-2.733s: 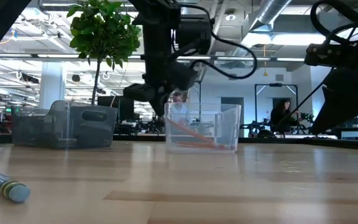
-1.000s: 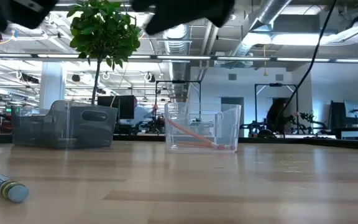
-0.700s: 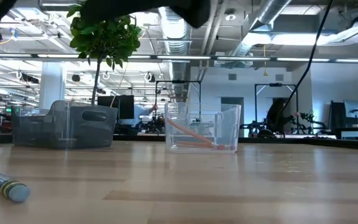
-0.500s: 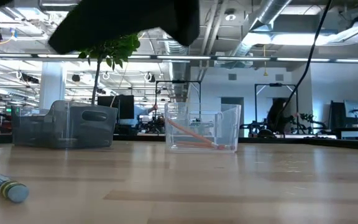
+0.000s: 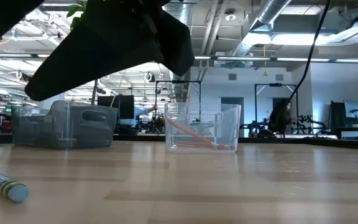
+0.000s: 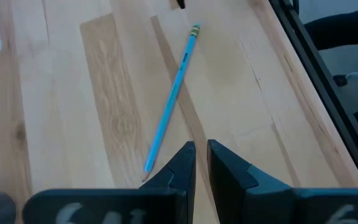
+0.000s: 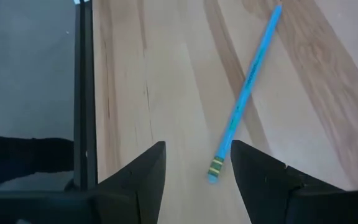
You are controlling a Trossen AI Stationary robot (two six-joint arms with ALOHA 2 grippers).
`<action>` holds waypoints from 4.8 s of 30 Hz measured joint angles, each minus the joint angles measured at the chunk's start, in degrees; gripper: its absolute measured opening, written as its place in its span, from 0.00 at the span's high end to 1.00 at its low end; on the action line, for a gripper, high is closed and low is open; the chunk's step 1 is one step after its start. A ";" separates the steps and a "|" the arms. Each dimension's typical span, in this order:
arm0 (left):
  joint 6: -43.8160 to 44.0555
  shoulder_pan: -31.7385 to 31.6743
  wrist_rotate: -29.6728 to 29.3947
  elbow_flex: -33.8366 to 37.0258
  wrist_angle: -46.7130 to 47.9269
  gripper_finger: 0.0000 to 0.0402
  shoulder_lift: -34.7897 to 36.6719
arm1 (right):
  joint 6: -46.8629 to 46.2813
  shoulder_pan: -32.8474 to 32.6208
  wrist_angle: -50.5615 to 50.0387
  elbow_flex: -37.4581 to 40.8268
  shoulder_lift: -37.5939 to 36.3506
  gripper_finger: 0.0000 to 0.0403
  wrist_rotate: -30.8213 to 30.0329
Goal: Sort pens & pencils
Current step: Put the blue pencil into the white bin
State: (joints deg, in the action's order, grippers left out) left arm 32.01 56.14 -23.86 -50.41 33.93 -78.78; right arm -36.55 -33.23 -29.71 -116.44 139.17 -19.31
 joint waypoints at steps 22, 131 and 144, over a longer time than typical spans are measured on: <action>-0.81 0.00 -1.12 0.00 -0.37 0.92 -0.04 | -1.07 1.46 -1.47 0.15 4.32 0.49 2.30; 15.77 -3.90 5.65 16.17 -13.33 0.92 -0.13 | -4.09 7.00 -16.26 -0.15 4.85 0.92 23.51; 10.11 -6.08 5.35 16.92 -16.00 0.56 -0.13 | -4.07 7.35 -15.00 -0.13 5.03 0.91 23.13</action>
State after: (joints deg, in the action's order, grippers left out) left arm 42.12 50.06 -18.50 -33.50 17.93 -78.91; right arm -40.62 -25.89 -44.71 -116.57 144.20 3.81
